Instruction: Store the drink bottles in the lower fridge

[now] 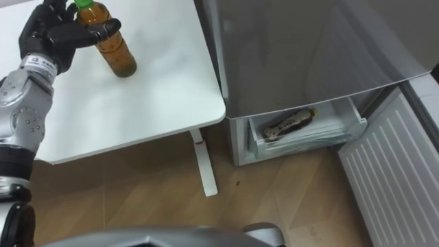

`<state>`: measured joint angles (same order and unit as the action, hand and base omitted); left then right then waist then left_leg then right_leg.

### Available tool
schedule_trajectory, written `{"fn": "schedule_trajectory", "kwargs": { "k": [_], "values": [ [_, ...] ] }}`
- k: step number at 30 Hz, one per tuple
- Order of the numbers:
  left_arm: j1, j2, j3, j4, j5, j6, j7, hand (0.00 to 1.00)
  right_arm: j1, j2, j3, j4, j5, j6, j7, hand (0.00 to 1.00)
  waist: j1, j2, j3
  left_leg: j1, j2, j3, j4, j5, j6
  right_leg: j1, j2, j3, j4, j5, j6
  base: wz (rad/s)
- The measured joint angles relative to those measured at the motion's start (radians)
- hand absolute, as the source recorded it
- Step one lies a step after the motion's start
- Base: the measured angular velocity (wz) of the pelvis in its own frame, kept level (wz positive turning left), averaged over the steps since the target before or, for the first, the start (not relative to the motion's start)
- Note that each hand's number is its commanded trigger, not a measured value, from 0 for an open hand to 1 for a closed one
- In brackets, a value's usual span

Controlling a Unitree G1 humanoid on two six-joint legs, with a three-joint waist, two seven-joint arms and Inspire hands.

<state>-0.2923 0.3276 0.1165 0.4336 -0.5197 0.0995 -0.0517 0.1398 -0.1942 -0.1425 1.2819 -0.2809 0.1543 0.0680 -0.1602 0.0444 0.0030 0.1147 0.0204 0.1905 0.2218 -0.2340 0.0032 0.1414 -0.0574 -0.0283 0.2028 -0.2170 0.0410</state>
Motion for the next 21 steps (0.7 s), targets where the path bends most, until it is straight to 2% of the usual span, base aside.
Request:
{"fn": "schedule_trajectory", "kwargs": {
  "k": [7, 16, 21],
  "values": [
    [-0.025, 0.005, 0.000, 0.063, 0.000, 0.012, 0.001, 0.00, 0.001, -0.001, -0.003, -0.001, 0.003, 0.009, 0.000, 0.00, -0.002, -0.003, 0.0002, -0.001, 0.001, 0.001, 0.000, 0.000, 0.000, 0.002, 0.001, 0.002, 0.004, 0.000, 0.000, 0.00],
    [-0.030, 0.034, -0.001, 0.078, 0.000, 0.012, 0.009, 0.00, 0.000, -0.006, -0.009, -0.003, 0.005, 0.008, -0.004, 0.00, -0.007, 0.000, -0.0013, -0.001, 0.001, 0.000, 0.000, 0.000, 0.000, 0.002, 0.002, 0.004, 0.004, 0.000, 0.000, 0.00],
    [-0.038, 0.042, -0.001, 0.116, -0.001, 0.012, 0.041, 0.00, 0.001, -0.007, -0.009, -0.002, 0.016, 0.006, -0.023, 0.00, -0.024, 0.009, -0.0012, 0.003, 0.001, -0.001, 0.001, 0.000, 0.000, 0.005, 0.002, 0.004, 0.003, 0.000, -0.001, 0.00]
  ]
}}
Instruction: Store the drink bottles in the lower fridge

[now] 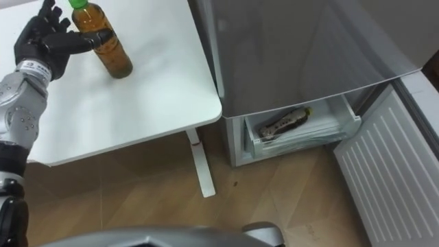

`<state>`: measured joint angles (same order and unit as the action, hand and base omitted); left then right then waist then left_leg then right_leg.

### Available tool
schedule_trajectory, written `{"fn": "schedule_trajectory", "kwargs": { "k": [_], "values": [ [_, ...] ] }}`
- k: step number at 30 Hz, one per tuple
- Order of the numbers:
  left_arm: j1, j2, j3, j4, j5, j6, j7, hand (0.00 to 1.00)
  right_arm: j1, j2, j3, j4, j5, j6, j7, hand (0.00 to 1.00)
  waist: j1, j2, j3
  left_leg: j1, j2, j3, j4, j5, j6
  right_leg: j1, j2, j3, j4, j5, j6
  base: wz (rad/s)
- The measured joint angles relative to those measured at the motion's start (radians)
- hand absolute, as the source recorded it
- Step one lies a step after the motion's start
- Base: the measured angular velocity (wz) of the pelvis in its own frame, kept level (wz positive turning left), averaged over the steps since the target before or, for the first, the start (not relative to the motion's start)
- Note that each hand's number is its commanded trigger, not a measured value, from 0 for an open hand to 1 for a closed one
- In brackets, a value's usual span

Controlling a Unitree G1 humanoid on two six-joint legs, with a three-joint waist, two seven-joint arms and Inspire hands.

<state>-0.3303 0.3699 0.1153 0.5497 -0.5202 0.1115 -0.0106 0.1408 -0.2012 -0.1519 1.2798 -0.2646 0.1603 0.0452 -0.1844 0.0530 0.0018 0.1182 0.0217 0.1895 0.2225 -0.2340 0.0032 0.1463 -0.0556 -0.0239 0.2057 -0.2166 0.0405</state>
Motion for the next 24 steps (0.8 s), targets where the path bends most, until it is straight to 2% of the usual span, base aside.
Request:
{"fn": "schedule_trajectory", "kwargs": {
  "k": [9, 19, 20, 21, 22, 23, 24],
  "values": [
    [-0.025, 0.010, -0.001, 0.008, 0.000, 0.000, 0.027, 0.00, 0.001, 0.000, -0.001, 0.004, 0.020, -0.006, -0.019, 0.00, -0.031, 0.006, 0.0029, -0.002, 0.000, -0.001, -0.003, 0.000, 0.000, -0.004, 0.002, 0.008, 0.002, 0.000, 0.000, -0.01],
    [-0.031, 0.010, -0.002, 0.023, 0.000, 0.000, 0.019, 0.00, 0.003, 0.000, -0.001, 0.003, 0.020, -0.006, -0.028, 0.00, -0.031, 0.002, 0.0059, 0.013, 0.000, 0.015, -0.017, 0.000, 0.000, -0.001, 0.004, 0.025, 0.002, 0.000, 0.000, -0.05],
    [-0.031, 0.010, -0.002, 0.023, 0.000, 0.000, 0.018, 0.21, 0.002, 0.000, -0.001, 0.003, 0.020, -0.006, -0.030, 0.00, -0.031, 0.002, 0.0058, 0.013, 0.000, 0.015, -0.017, 0.000, 0.000, -0.001, 0.004, 0.025, 0.002, 0.000, 0.000, 0.00],
    [-0.031, 0.010, -0.002, 0.023, 0.000, 0.000, 0.018, 0.52, 0.002, 0.000, -0.001, 0.003, 0.020, -0.006, -0.033, 0.00, -0.031, 0.003, 0.0056, 0.013, 0.000, 0.016, -0.017, 0.000, 0.000, -0.001, 0.004, 0.025, 0.002, 0.000, 0.000, 0.00],
    [-0.031, 0.010, -0.002, 0.023, 0.000, 0.000, 0.017, 0.64, 0.002, 0.000, -0.001, 0.003, 0.020, -0.006, -0.035, 0.00, -0.031, 0.003, 0.0055, 0.013, 0.000, 0.016, -0.017, 0.000, 0.000, -0.001, 0.004, 0.025, 0.001, 0.000, 0.000, 0.00],
    [-0.031, 0.010, -0.002, 0.023, 0.000, 0.000, 0.016, 0.90, 0.002, 0.000, -0.001, 0.001, 0.020, -0.006, -0.036, 0.00, -0.031, 0.003, 0.0053, 0.013, 0.000, 0.016, -0.018, 0.000, 0.000, -0.001, 0.004, 0.025, 0.001, 0.000, 0.000, 0.00],
    [-0.031, 0.010, -0.003, 0.023, 0.000, 0.000, 0.015, 1.00, 0.001, 0.000, 0.000, 0.001, 0.019, -0.006, -0.036, 0.00, -0.033, 0.003, 0.0052, 0.014, 0.000, 0.016, -0.018, 0.000, 0.000, -0.001, 0.005, 0.027, 0.000, 0.000, 0.000, 0.00]
  ]
}}
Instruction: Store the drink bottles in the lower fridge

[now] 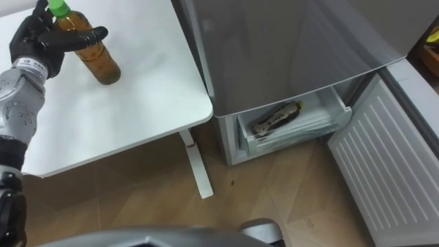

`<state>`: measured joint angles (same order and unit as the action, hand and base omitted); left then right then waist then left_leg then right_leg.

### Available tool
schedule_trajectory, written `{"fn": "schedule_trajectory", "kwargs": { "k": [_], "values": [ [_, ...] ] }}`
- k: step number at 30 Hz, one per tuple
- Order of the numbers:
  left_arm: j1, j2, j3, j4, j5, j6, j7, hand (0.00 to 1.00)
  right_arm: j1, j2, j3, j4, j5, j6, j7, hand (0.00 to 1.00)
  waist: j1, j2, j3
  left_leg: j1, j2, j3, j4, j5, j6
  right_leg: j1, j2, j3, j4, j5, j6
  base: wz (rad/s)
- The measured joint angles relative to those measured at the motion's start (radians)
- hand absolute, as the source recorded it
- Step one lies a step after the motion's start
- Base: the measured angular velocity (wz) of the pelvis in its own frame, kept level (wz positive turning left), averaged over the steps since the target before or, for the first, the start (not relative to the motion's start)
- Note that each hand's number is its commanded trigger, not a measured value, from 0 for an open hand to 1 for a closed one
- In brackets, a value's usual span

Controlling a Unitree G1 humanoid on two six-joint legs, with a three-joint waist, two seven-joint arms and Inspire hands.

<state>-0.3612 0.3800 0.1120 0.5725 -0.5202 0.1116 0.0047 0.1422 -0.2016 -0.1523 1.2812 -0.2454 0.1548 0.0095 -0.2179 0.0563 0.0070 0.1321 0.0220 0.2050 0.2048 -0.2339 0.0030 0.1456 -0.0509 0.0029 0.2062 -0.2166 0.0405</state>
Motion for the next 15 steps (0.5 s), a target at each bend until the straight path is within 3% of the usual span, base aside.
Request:
{"fn": "schedule_trajectory", "kwargs": {
  "k": [7, 15],
  "values": [
    [-0.001, 0.000, -0.001, 0.005, 0.000, 0.000, -0.036, 1.00, -0.001, 0.000, 0.000, 0.000, -0.004, 0.000, 0.000, 0.00, -0.001, 0.001, -0.0007, -0.001, 0.000, 0.005, 0.000, 0.000, 0.000, -0.002, 0.000, 0.007, -0.001, 0.000, 0.000, -0.01],
    [-0.027, 0.003, -0.011, 0.114, 0.000, 0.000, -0.111, 1.00, -0.002, 0.001, 0.000, 0.002, -0.004, 0.000, -0.002, 0.00, -0.014, 0.005, -0.0038, 0.002, 0.000, 0.008, 0.001, 0.000, 0.000, 0.003, 0.000, 0.008, 0.000, 0.000, 0.000, 0.00]
  ]
}}
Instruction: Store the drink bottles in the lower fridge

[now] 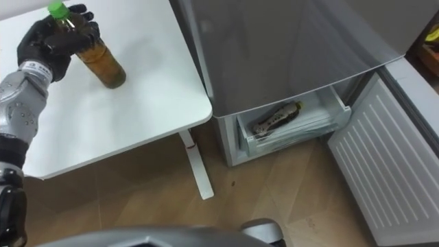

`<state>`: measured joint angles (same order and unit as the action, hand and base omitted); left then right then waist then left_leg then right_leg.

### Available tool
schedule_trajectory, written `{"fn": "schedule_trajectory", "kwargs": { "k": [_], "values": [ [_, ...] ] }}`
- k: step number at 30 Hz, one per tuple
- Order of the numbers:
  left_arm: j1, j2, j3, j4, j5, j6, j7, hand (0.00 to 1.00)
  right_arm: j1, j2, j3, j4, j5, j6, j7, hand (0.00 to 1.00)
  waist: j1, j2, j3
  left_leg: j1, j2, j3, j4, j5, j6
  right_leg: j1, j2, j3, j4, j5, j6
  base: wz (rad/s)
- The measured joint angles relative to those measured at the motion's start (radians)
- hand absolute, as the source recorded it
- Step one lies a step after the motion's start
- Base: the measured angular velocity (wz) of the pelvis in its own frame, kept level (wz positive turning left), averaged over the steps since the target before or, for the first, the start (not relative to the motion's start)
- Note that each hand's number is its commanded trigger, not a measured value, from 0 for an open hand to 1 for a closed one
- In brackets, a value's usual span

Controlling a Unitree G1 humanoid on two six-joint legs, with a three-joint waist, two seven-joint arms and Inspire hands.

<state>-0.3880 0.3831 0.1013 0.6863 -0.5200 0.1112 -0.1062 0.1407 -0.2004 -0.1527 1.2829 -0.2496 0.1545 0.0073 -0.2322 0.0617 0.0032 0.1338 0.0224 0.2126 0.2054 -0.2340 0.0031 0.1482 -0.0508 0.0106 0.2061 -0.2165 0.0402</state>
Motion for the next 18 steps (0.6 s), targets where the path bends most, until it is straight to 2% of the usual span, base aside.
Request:
{"fn": "schedule_trajectory", "kwargs": {
  "k": [7, 11, 18],
  "values": [
    [-0.001, 0.000, -0.028, 0.022, 0.000, 0.001, -0.053, 1.00, 0.000, 0.000, 0.000, 0.003, 0.000, 0.000, 0.000, 0.00, -0.014, 0.011, -0.0021, 0.000, 0.000, 0.000, 0.001, 0.000, 0.000, 0.000, 0.000, 0.000, 0.000, 0.000, 0.000, 0.00],
    [-0.001, 0.000, -0.029, 0.037, 0.000, 0.001, -0.087, 1.00, 0.000, -0.001, 0.000, 0.003, 0.004, 0.000, 0.007, 0.00, -0.018, 0.018, 0.0038, 0.000, 0.000, 0.002, 0.000, 0.000, 0.000, -0.002, 0.000, 0.002, 0.000, 0.000, 0.000, -0.01],
    [-0.001, -0.002, -0.037, 0.039, -0.059, 0.012, -0.101, 1.00, -0.007, -0.003, 0.003, 0.005, 0.005, 0.001, 0.013, 0.00, -0.010, 0.021, 0.0045, -0.002, 0.000, 0.004, -0.001, 0.000, 0.000, -0.008, 0.001, 0.004, -0.001, 0.000, 0.000, -0.01]
  ]
}}
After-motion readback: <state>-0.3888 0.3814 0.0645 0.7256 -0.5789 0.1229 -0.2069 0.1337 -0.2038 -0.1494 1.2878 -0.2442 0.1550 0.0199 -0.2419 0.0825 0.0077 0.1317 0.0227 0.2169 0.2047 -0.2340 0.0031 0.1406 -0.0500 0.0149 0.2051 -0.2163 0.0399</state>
